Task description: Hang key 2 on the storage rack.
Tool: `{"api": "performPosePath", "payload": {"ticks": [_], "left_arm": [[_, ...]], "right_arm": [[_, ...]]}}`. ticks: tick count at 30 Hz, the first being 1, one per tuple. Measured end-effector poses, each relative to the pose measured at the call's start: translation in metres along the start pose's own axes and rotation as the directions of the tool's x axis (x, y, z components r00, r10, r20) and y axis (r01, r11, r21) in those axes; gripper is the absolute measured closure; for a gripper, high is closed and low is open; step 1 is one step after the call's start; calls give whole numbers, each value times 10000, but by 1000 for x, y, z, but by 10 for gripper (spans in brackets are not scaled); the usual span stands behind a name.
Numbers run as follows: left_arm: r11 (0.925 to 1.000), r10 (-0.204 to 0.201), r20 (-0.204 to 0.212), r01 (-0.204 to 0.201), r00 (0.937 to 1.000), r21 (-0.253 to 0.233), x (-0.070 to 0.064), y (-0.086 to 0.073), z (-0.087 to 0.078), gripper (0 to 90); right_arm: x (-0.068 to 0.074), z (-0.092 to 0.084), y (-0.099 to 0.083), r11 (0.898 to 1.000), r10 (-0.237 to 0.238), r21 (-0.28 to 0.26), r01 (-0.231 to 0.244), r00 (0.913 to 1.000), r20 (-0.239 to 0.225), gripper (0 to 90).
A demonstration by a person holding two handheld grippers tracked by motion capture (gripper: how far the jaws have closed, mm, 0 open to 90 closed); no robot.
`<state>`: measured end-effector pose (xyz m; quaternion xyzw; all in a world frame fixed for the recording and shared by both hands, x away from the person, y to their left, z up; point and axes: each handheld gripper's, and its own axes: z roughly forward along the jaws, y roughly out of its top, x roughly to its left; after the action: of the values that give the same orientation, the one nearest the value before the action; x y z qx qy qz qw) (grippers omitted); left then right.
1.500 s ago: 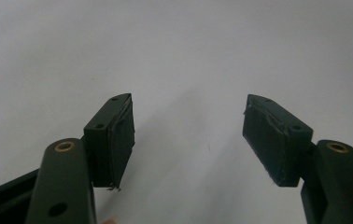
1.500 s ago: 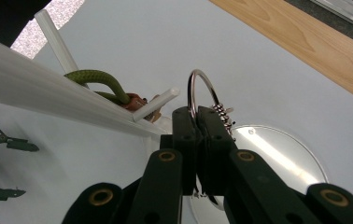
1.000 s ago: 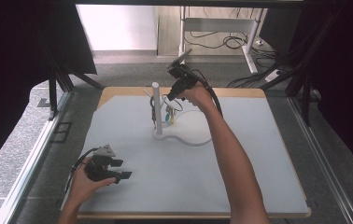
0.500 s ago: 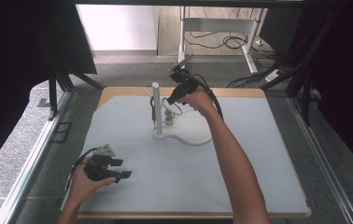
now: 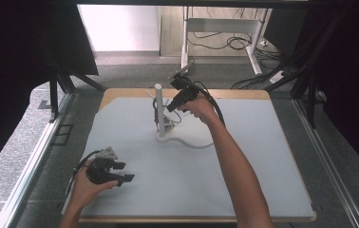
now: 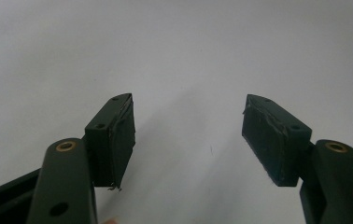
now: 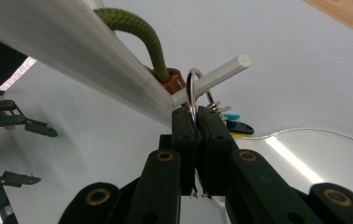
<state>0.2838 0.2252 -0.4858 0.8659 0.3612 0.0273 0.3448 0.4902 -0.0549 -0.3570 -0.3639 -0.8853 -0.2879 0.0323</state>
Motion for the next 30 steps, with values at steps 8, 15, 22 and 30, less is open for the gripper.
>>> {"api": "performPosePath", "payload": {"ticks": [8, 15, 22, 30], "left_arm": [[9998, 18, -23, -17, 10000, 190, 0, 0, 3, 349], [9998, 75, -71, -73, 9999, 194, 0, 0, 1, 348], [9999, 28, -200, -26, 9998, 99, 1, 0, 0, 348], [10000, 24, -289, -26, 9996, -82, 1, -1, -1, 349]], "right_arm": [[4, 2, -5, 9997, -193, -123, 191, 9997, -136, 818], [7, -9, -12, 9984, -376, -430, 374, 9993, -45, 729], [10, -24, -31, 9927, -653, -1015, 659, 9978, 90, 567], [11, -45, -70, 9808, -963, -1683, 980, 9952, 178, 510]]}}
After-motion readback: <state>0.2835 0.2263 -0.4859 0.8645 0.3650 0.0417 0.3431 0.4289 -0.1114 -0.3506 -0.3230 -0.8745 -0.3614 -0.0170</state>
